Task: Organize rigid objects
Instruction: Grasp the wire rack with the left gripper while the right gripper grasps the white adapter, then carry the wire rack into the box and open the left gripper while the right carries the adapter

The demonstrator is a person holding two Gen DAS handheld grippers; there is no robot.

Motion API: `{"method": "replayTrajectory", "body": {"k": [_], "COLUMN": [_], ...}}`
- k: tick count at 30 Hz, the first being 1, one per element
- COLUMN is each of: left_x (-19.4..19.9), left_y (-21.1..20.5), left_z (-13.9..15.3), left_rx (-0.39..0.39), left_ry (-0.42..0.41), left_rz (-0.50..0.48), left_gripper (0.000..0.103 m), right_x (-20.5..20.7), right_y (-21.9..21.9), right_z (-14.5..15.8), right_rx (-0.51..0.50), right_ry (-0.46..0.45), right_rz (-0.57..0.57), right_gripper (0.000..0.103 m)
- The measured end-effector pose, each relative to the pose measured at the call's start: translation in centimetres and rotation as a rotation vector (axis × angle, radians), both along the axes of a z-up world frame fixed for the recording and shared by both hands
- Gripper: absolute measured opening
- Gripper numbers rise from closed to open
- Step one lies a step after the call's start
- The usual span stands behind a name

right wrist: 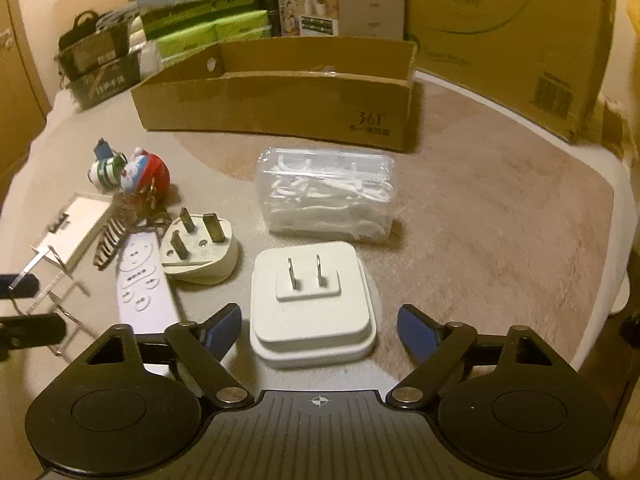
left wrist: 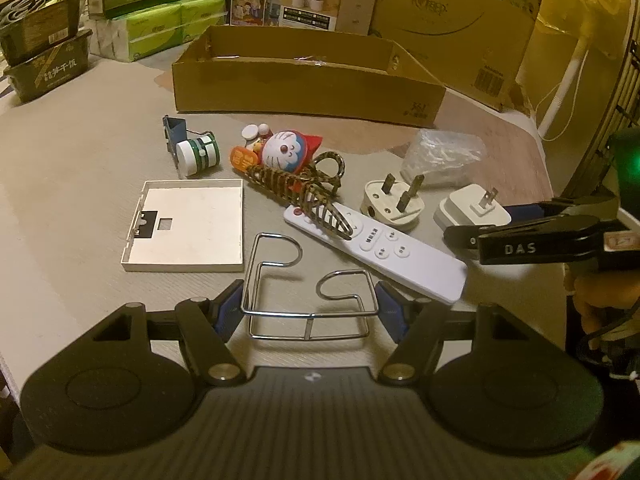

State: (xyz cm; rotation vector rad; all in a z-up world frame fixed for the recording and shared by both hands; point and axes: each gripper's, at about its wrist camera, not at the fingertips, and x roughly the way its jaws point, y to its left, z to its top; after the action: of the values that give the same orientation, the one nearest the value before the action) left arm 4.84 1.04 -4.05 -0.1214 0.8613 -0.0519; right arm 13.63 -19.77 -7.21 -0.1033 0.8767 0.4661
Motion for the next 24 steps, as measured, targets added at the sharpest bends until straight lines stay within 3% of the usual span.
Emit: {"method": "replayTrajectory", "body": {"k": [2,16,24], "left_x": [0.0,-0.3,0.9], "left_y": [0.1,0.4,1.6], "left_z": [0.1,2.1,3.5], "left_rx": [-0.004,0.0,0.002], "left_ry": [-0.003,-0.055,-0.098], "left_rz": [0.004,0.0,0.005], "left_gripper": [0.066,0.066,0.066], "right_x": [0.0,-3.2,-2.7], "right_y": [0.4,-0.6,0.0], "right_z": [0.0,3.1,5.3], "right_rx": [-0.02,0.038,0.062], "right_ry": [-0.017,-0.025,-0.052], "right_rz": [0.02,-0.056,-0.054], "right_gripper": [0.065,0.064,0.064]}}
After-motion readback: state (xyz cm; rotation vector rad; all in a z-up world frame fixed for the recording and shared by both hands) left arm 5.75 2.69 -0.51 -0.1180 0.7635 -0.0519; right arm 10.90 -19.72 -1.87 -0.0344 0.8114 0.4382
